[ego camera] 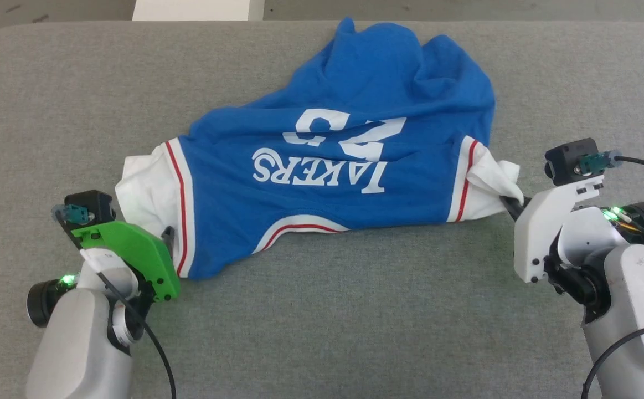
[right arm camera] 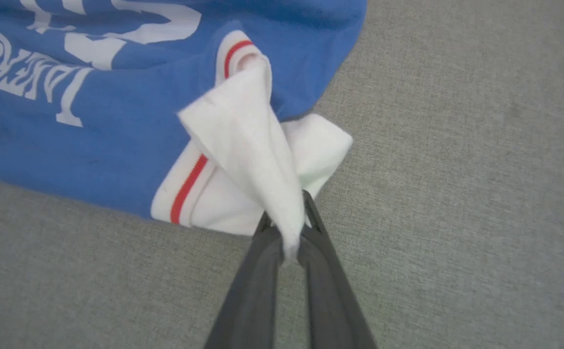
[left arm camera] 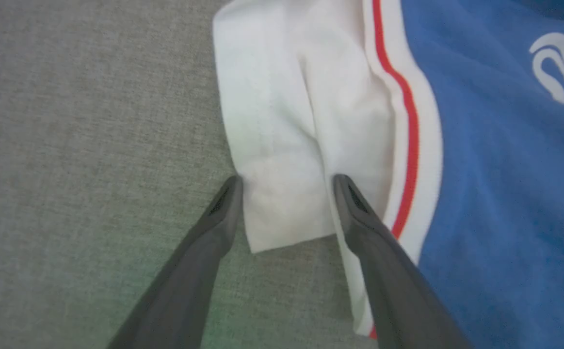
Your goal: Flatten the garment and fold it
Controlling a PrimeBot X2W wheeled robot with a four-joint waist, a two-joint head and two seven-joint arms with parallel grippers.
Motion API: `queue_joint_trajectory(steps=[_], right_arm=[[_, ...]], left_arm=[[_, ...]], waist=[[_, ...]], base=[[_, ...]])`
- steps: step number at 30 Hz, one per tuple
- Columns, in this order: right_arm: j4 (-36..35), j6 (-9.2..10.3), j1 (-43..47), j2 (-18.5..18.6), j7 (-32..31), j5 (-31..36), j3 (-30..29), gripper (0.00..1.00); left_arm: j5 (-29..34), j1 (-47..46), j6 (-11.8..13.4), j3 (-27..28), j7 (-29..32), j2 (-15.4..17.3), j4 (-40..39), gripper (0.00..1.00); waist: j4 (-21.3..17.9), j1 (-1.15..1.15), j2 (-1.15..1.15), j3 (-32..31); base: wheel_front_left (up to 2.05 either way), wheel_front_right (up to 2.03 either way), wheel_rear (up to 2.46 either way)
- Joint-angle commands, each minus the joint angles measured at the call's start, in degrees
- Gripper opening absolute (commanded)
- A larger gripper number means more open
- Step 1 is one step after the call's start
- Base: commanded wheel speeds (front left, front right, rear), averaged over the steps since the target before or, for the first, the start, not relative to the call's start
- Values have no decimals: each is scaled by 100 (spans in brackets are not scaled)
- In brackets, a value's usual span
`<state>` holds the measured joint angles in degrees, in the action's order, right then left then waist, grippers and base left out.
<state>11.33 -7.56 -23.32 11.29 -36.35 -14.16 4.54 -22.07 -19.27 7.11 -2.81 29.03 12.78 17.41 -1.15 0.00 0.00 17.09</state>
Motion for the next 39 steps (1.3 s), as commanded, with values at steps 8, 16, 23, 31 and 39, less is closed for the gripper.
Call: queue_joint_trajectory(steps=[8,16,23,31,39], right_arm=[[-61,8,88,65,64,-89,-110,0],[-434,8,-24,-72,67,-816,-760,0],[-1232,8,-714,-167,-485,-1809,-1463,0],[-1579,8,-2024,-445,-1185,-2234,-1941,0],[-859,8,-3594,-791,-1859,-1972,-2707,0]], left_arm=[[-643,154,-210,324,-339,-242,63,0],[-1129,65,-404,668,-671,-323,-980,0],[-1322,-979,-519,683,-540,-198,-1971,0],[-1109,-2647,-432,749,-716,82,-1995,0],[-640,-3948,-337,512,-627,473,-1028,0]], waist=[[-11,0,0,-90],[65,0,0,-417],[61,0,0,-728],[-65,0,0,-1028],[-145,0,0,-929]], base=[[0,0,0],[0,0,0],[0,0,0],[0,0,0],[0,0,0]])
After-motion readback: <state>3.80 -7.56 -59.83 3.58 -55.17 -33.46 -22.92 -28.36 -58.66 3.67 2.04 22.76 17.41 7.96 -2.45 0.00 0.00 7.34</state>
